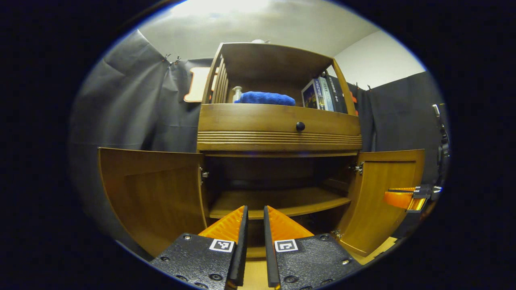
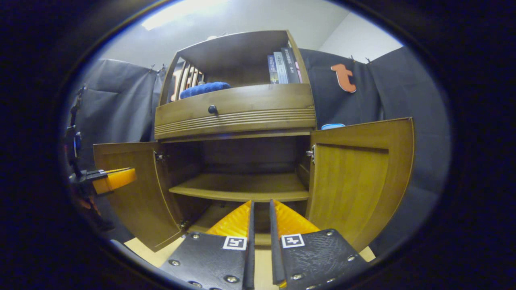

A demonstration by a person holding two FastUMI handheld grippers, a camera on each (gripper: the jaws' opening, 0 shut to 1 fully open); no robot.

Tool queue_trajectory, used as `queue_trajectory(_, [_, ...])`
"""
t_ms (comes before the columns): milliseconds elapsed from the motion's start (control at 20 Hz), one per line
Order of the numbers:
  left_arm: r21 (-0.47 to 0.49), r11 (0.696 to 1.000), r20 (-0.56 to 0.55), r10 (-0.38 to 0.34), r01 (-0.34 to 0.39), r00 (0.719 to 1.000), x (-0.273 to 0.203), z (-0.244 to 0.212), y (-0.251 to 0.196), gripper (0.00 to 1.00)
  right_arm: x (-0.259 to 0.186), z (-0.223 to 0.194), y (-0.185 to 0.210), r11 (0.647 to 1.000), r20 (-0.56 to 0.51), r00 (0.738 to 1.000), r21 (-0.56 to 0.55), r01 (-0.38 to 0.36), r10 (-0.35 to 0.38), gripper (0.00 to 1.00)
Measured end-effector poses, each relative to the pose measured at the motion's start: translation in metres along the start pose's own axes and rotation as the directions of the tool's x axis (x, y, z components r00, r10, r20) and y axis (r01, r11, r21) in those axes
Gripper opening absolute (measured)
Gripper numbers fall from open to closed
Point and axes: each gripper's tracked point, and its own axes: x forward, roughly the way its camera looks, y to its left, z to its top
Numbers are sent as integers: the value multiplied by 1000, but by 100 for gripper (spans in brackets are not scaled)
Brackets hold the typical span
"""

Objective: Open the right door of the double-door shoe cabinet with the right hand, and open the left door with the left hand.

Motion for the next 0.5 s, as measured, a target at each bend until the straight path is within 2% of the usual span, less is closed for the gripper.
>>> queue_trajectory(300, [-18,995,12,-98,98,995,21,0,-31,23,-11,14,4,999,29,999,-14,43,-42,17])
queue_trajectory(350, [-27,993,15,-117,118,993,25,-1,-38,19,-13,17,5,999,35,998,-17,51,-50,17])
queue_trajectory(400, [-33,990,14,-135,136,991,27,-1,-42,23,-15,20,7,998,41,998,-17,56,-56,17])
queue_trajectory(500, [-34,986,14,-160,161,987,33,-3,-48,23,-18,25,11,997,55,996,-20,69,-68,17])
